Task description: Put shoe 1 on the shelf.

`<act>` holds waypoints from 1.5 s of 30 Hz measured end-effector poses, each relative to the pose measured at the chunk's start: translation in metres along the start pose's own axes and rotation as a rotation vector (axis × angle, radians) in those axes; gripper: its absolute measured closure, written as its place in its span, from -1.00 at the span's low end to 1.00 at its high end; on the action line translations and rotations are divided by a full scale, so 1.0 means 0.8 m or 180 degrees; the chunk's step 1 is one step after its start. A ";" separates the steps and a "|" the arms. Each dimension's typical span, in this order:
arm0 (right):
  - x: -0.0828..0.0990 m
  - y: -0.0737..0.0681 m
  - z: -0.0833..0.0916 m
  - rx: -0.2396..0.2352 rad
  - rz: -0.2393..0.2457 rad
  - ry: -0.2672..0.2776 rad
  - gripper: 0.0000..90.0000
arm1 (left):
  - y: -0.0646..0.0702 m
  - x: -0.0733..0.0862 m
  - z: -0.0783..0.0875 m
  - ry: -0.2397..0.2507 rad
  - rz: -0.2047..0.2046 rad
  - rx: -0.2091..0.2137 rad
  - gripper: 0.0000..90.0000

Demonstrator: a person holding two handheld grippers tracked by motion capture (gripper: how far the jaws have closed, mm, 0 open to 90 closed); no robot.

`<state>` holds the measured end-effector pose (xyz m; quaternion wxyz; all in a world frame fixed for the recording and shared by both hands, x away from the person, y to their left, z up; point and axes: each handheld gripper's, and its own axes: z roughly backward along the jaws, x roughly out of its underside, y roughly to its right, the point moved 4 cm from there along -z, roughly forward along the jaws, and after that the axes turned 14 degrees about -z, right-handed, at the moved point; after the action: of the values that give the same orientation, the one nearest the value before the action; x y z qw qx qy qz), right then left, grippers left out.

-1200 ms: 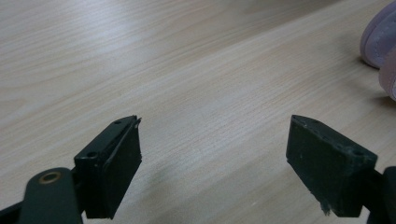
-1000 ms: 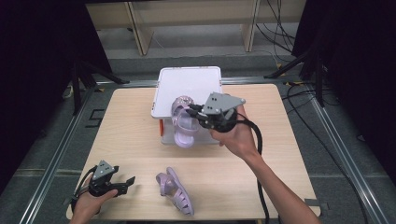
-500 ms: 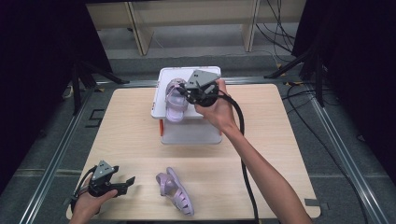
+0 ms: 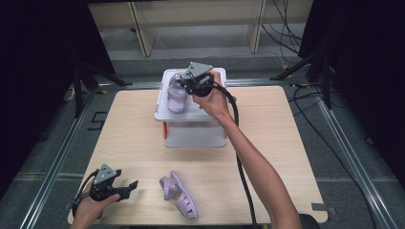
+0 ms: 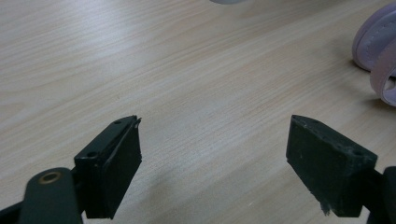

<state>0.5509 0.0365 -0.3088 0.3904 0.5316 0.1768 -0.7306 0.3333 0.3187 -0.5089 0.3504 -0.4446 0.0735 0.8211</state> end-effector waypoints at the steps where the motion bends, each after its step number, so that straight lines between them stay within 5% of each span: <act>1: 0.001 0.003 -0.003 -0.0003 0.0040 0.0001 0.81 | 0.000 -0.001 0.000 0.0016 -0.0002 -0.0002 -0.61; 9: 0.013 0.020 -0.013 0.0098 -0.0053 -0.0093 0.80 | 0.001 -0.001 -0.001 0.0023 0.0002 0.0007 -0.61; 10: 0.015 0.022 -0.014 0.0102 -0.0056 -0.0096 0.80 | -0.002 0.000 0.000 -0.0031 -0.0135 0.0017 -0.61; 11: 0.019 0.024 -0.016 0.0055 -0.0038 -0.0104 0.78 | 0.001 0.000 -0.001 -0.0003 -0.0025 0.0016 -0.61; 13: 0.020 0.024 -0.016 0.0015 -0.0043 -0.0084 0.78 | 0.001 -0.001 -0.001 0.0003 -0.0033 0.0013 -0.61; 15: 0.022 0.025 -0.015 0.0034 -0.0086 -0.0063 0.64 | 0.002 0.000 -0.001 -0.0032 0.0017 0.0004 -0.61; 16: 0.022 0.028 -0.013 0.0055 -0.0223 -0.0052 0.38 | 0.003 0.000 -0.002 -0.0030 0.0017 0.0008 -0.61; 24: 0.014 0.025 0.012 0.0004 -0.0478 0.0049 0.15 | 0.002 0.001 -0.001 -0.0048 0.0004 0.0001 -0.61; 28: 0.012 0.007 0.039 -0.0113 -0.0558 0.0073 0.05 | 0.001 0.001 -0.001 -0.0026 0.0002 -0.0004 -0.61; 34: 0.017 -0.023 0.092 -0.0075 -0.0534 0.0222 -0.05 | 0.001 0.001 -0.001 -0.0017 -0.0005 -0.0005 -0.61; 38: 0.044 -0.049 0.134 -0.0213 -0.0574 0.0295 -0.08 | 0.000 0.001 -0.002 -0.0022 -0.0014 -0.0018 -0.61; 45: 0.080 -0.074 0.166 -0.0246 -0.0576 0.0394 -0.10 | -0.003 0.003 -0.002 -0.0103 -0.0106 -0.0037 -0.61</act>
<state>0.4131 -0.0396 -0.3272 0.3314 0.5421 0.2759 -0.7212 0.3350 0.3212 -0.5110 0.3626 -0.4344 0.0557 0.8226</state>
